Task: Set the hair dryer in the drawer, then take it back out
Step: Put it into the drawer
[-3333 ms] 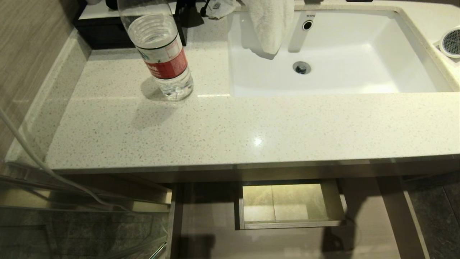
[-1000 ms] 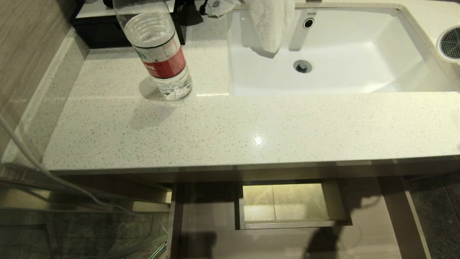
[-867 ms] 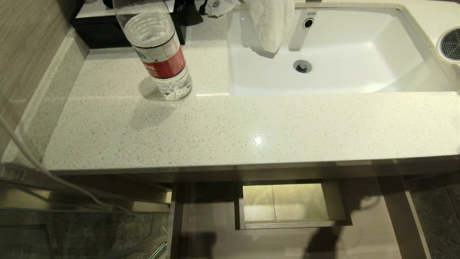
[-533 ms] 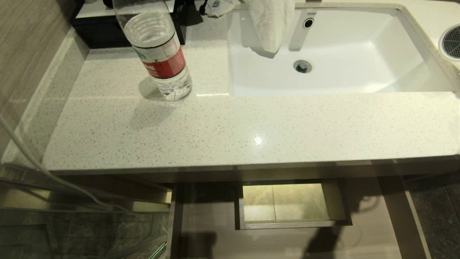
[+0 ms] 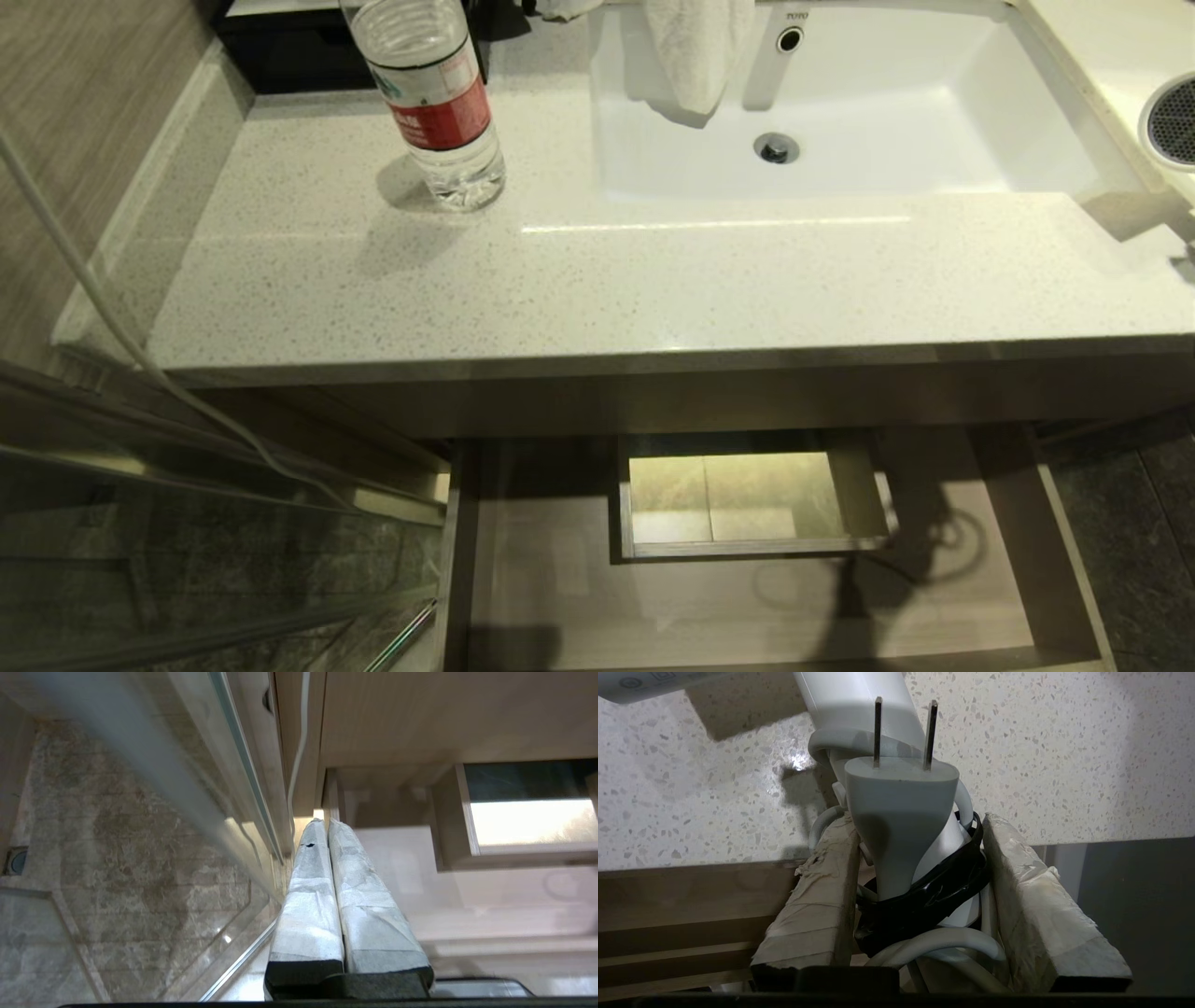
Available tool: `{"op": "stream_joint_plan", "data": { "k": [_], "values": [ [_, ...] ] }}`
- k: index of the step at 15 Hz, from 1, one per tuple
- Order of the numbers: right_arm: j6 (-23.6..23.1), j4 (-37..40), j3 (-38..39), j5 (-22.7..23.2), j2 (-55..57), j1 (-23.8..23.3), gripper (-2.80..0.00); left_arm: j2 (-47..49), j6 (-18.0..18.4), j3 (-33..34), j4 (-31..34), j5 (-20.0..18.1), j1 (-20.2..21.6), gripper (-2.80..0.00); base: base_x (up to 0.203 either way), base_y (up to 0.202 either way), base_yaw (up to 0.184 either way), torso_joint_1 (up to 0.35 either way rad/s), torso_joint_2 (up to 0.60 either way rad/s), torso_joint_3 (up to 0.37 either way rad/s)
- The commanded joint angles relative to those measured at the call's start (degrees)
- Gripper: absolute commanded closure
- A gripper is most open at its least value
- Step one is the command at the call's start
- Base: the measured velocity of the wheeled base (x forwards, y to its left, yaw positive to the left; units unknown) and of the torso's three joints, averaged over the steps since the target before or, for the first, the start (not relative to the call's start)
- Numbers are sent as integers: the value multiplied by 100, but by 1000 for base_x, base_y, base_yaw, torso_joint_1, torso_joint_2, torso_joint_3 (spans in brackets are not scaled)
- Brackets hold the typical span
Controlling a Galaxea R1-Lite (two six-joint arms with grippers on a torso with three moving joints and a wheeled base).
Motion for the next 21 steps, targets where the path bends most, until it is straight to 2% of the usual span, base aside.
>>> {"op": "stream_joint_plan", "data": {
  "k": [1, 14, 21],
  "values": [
    [-23, -5, 33, 14, -73, 0, 0, 6, -5, 1, -3, 1, -2, 0, 0, 0, 0, -339, 123, -220],
    [-23, -22, 305, 14, -258, 0, 0, 6, -4, 1, -3, 1, 4, 0, 0, 0, 0, -304, 41, -267],
    [-49, -211, 546, 22, -400, 9, 0, 6, -5, 1, -3, 1, 5, 0, 0, 0, 0, -68, -13, -80]
  ]
}}
